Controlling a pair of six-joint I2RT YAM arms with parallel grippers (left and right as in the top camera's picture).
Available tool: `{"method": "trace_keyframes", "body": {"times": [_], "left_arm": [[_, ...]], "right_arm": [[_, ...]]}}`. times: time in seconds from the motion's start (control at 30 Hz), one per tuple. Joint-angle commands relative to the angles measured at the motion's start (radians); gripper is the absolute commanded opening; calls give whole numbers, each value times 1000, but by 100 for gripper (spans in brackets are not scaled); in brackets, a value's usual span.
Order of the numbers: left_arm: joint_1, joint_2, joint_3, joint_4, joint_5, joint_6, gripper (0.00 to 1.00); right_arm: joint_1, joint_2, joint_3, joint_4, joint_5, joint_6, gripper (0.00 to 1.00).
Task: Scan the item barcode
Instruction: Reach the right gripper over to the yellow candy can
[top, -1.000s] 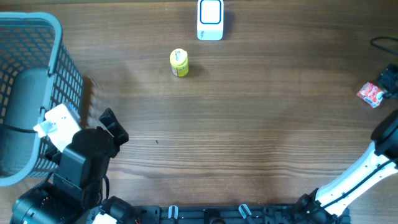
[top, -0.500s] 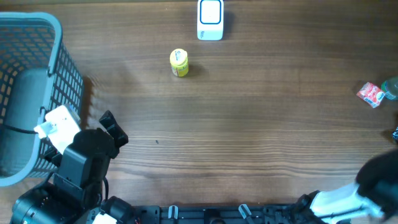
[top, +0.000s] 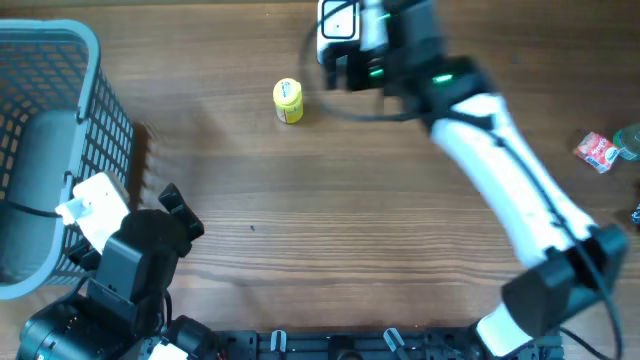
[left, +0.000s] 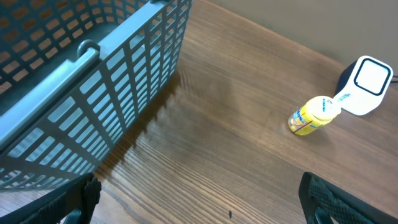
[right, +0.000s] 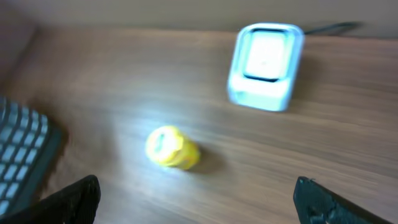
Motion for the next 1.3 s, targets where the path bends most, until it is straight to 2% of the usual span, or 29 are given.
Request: {"method": "trace_keyframes", "body": {"times": [0.0,0.13,0.2,0.3,0.57,0.8,1.13,1.2,1.27], "left_arm": [[6,-2,-6,-5,-21,8,100],[6,-2,-6,-7,-21,8,100],[6,-2,-6,-7,-21,8,100],[6,-2,-6,-7,-21,8,100],[6,-2,-6,-7,-21,8,100],[6,-2,-6,-32,-22,8,100],[6,-2,-6,-33,-21,8,100],[6,-2,-6,-33,-21,8,100],[6,-2,-6,-33,-21,8,100]], "right_arm": [[47,96,1,73,120,5,100],[69,233,22,162,112,-50,100],[87,307,65,165,112,-125,100],[109,372,126,166,112,-149,100],[190,400,150,260,112,-159,100],[199,517,151,319,177,-205,100],[186,548,151,290,259,-209,100],[180,548,151,244,254,-209,93],[172,548,150,185,254,-211,78]]}}
